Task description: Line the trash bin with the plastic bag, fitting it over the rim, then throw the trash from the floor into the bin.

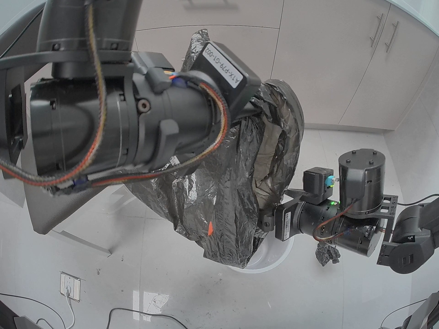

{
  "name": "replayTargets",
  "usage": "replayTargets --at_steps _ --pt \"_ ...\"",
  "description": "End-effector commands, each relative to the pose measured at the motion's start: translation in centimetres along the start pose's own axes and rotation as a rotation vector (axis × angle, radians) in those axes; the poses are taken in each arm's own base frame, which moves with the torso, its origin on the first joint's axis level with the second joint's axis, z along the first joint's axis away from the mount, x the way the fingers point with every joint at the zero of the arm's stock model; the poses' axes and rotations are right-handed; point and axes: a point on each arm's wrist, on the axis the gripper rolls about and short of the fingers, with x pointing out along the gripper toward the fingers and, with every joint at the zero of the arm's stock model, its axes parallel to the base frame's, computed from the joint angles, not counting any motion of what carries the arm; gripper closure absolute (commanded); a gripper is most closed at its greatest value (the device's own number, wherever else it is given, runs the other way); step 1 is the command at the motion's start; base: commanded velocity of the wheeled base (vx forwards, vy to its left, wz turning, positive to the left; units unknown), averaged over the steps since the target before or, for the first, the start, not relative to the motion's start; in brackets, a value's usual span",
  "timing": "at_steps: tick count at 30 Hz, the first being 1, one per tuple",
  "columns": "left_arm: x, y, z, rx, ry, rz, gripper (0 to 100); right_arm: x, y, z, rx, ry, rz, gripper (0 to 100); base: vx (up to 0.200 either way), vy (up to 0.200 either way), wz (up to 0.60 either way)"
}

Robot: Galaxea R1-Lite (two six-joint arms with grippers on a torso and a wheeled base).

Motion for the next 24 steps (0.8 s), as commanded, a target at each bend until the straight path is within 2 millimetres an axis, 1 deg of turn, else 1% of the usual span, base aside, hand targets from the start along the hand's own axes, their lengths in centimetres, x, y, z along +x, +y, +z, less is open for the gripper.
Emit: replayTargets --at_steps 1,7,10,13,19,20,24 --pt "-0.6 -0.2 0.3 -0.003 -0.008 -0.013 100 1.3 -0.2 -2.0 -0.007 0.064 -0.016 0 0.0 0.0 0.0" --pt "-0.7 -0.3 0.3 -0.004 -0.008 -0.016 100 3.3 -0.1 -2.7 -0.005 0.005 -0.055 0 0.0 0.0 0.0" --pt "-0.7 -0.2 0.3 -0.004 -0.008 -0.015 100 3.9 -0.3 -3.2 -0.005 0.004 -0.062 0 0.0 0.0 0.0" --pt "-0.7 -0.2 0.3 -0.004 -0.008 -0.015 100 4.1 -0.3 -3.2 -0.001 0.003 -0.064 0 0.0 0.0 0.0" --pt "-0.6 -0.2 0.4 -0.004 -0.009 -0.012 100 3.7 -0.4 -2.9 0.001 -0.012 -0.082 0 0.0 0.0 0.0" --pt "-0.6 -0.2 0.3 -0.004 -0.008 -0.012 100 3.6 -0.4 -2.7 0.005 -0.019 -0.086 100 0.0 0.0 0.0" --pt "-0.5 0.2 0.1 0.0 0.002 -0.003 100 2.0 -0.6 -1.1 0.018 -0.076 -0.083 100 0.0 0.0 0.0"
